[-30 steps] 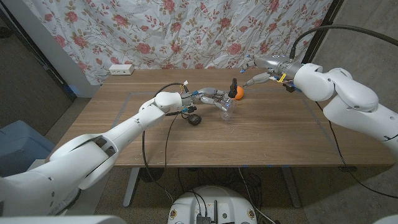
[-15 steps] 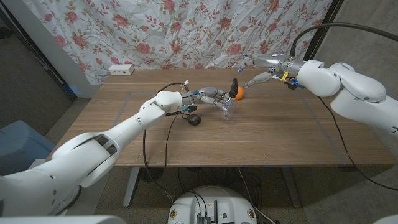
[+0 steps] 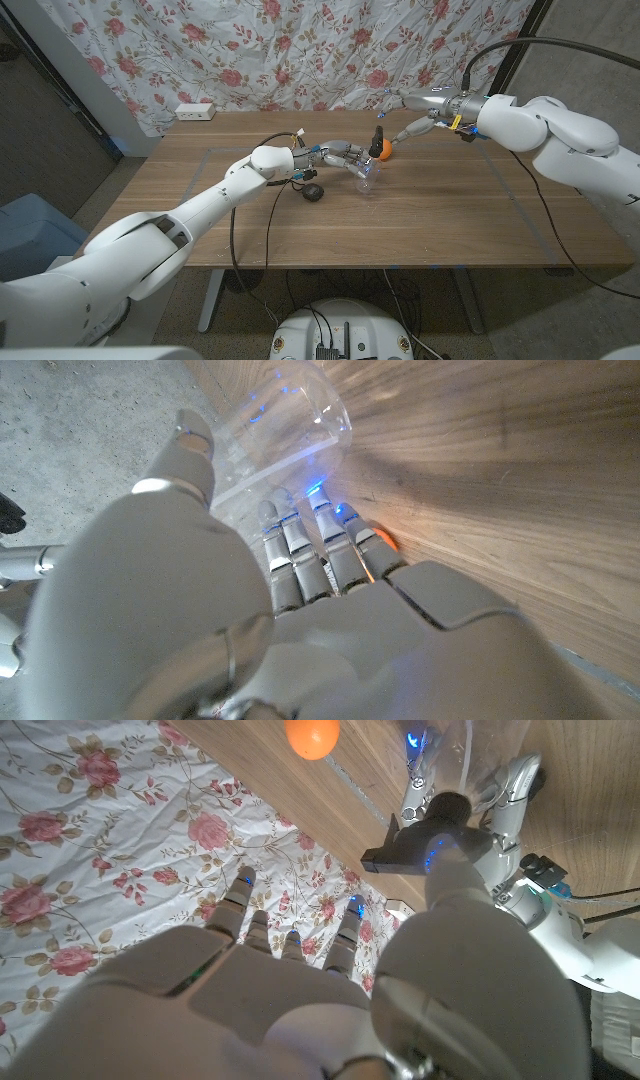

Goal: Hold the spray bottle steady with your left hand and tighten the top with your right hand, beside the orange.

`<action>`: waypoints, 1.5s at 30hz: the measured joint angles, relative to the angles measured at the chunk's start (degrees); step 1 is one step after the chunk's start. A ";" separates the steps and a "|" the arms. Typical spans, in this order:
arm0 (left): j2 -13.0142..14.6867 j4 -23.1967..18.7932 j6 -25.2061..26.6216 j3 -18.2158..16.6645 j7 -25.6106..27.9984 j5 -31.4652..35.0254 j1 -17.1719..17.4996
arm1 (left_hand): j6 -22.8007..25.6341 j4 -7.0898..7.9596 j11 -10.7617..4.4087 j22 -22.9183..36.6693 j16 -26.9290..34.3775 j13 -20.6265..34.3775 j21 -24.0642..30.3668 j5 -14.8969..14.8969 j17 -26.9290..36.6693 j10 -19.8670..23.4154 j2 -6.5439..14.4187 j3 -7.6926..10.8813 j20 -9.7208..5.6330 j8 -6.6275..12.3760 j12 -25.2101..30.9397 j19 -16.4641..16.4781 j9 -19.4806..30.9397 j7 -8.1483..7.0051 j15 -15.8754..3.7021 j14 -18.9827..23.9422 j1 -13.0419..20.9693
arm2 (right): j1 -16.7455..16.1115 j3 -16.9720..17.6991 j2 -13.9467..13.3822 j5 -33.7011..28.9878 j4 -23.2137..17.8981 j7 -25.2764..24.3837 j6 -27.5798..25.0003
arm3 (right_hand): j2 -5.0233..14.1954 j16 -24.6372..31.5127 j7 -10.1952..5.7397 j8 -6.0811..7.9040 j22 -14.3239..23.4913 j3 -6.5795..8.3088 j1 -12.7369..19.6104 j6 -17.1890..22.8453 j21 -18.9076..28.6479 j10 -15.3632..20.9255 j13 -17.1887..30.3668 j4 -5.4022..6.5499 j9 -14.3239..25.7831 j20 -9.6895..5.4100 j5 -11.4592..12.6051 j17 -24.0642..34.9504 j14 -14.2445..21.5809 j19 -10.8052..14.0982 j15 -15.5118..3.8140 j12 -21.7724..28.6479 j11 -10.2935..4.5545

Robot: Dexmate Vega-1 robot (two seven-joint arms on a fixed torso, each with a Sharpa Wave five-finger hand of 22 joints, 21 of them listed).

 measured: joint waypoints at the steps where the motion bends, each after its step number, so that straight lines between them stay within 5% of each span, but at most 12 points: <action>1: 0.00 0.00 0.02 0.00 0.00 0.00 0.00 | 0.00 0.00 0.00 0.00 0.00 0.01 0.00 -0.02 0.00 0.00 0.00 0.00 0.00 0.00 0.00 0.00 0.00 0.00 0.00 0.00 0.00 | 0.29 -0.20 0.09 0.00 0.25 0.00 0.00 | -0.24 0.00 0.00 -0.10 0.00 0.00 0.24 0.00 0.00 0.00 0.00 0.00 0.00 0.10 0.21 0.00 -0.20 -0.10 -0.20 0.18 0.00; 45: 1.69 -4.02 2.00 -0.10 0.94 0.23 1.61 | 0.00 0.00 0.00 0.14 0.00 0.00 0.00 0.07 -0.01 0.00 0.00 0.00 0.00 0.00 -0.36 0.00 0.00 0.00 0.00 0.00 0.00 | 4.86 -3.45 4.02 -4.57 7.62 1.49 13.49 | -1.14 0.68 -0.20 0.19 0.01 0.14 1.13 2.30 0.26 1.04 -0.14 0.64 -0.12 -1.47 2.37 0.02 0.26 -0.56 -0.83 1.08 -1.64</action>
